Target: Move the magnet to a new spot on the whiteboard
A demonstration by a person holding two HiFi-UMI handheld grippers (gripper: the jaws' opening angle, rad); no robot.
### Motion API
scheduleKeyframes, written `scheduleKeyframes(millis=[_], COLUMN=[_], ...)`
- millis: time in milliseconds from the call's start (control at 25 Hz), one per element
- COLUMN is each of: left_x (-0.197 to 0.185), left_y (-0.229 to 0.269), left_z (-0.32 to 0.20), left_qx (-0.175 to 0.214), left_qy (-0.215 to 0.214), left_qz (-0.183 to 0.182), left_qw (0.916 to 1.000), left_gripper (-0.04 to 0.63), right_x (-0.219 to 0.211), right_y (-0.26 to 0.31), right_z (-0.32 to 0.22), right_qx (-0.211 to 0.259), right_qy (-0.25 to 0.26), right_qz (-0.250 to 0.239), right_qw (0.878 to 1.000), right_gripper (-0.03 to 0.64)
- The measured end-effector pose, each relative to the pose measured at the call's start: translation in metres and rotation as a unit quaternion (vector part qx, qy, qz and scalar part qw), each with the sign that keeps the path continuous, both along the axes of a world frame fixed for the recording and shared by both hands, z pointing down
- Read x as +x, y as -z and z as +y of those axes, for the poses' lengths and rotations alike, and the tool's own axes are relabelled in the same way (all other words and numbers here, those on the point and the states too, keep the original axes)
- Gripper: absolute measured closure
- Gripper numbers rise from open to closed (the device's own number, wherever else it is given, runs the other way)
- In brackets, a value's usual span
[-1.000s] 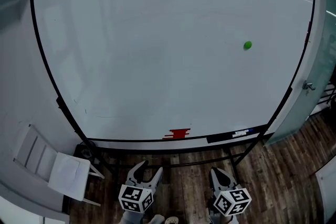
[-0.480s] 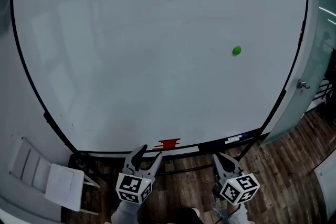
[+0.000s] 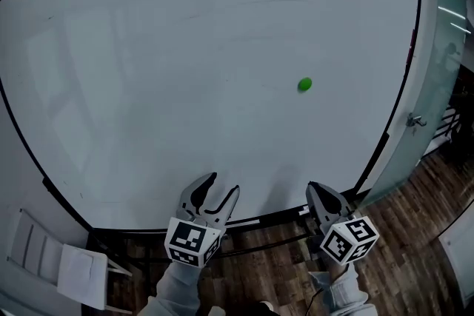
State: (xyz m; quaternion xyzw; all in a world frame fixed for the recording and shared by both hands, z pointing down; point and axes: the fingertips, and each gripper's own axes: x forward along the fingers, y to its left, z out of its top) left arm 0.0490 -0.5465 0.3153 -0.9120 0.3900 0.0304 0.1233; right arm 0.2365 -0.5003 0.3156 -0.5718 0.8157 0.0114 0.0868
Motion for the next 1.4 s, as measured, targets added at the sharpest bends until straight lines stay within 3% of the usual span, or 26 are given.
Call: scheduleKeyframes(millis=[320, 720, 1080, 1400], left_x=[0.067, 0.131, 0.173, 0.181], left_y=[0.064, 0.126, 0.173, 0.179], left_z=[-0.015, -0.029, -0.042, -0.05], left_qx=[0.07, 0.151, 0.235, 0.264], left_qy=[-0.012, 0.029, 0.113, 0.159], left_qz=[-0.031, -0.067, -0.115, -0.138], left_qw=[0.997, 0.9858, 0.9585, 0.9414], left_gripper=[0.372, 0.373, 0.373, 0.379], right_x=[0.051, 0.095, 0.11, 0.118], right_y=[0.04, 0.081, 0.114, 0.108], right_z=[-0.017, -0.032, -0.039, -0.043], right_qx=[0.039, 0.075, 0.106, 0.103], right_qy=[-0.02, -0.028, -0.015, -0.01], right_qz=[0.011, 0.018, 0.044, 0.048], right_qw=[0.999, 0.997, 0.993, 0.993], right_gripper=[0.589, 0.589, 0.589, 0.589])
